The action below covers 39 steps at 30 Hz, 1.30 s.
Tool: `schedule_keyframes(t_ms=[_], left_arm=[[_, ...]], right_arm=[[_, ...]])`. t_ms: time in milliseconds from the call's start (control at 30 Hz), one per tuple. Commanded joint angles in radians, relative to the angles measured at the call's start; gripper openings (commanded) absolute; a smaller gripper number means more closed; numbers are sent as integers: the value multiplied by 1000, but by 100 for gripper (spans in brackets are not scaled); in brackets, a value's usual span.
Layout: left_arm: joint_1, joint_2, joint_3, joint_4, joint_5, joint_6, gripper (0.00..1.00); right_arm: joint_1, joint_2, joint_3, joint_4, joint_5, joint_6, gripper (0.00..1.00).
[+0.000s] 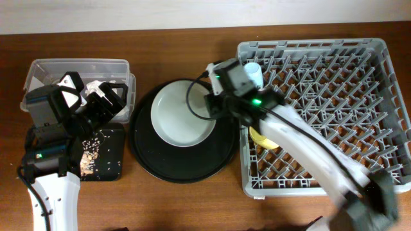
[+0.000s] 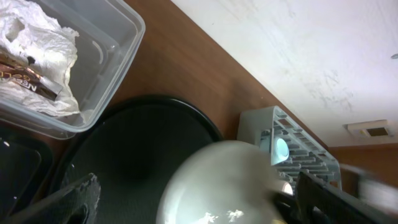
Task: Sort waste into correct bins and load items into the dishwasher rack
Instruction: 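Lift the white plate off the tray and carry it over the rack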
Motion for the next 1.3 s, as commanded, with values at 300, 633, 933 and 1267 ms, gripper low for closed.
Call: schedule_keyframes(t_ms=[300, 633, 933, 1267], left_arm=[[3, -5, 14, 2, -4, 24, 99], [3, -5, 14, 2, -4, 24, 99], [3, -5, 14, 2, -4, 24, 99], [3, -5, 14, 2, -5, 24, 99]], right_arm=[[3, -386, 1, -243, 149, -105, 4], [1, -472, 1, -258, 619, -192, 4], [-148, -419, 0, -191, 1112, -462, 4], [-267, -160, 0, -124, 1056, -463, 4]])
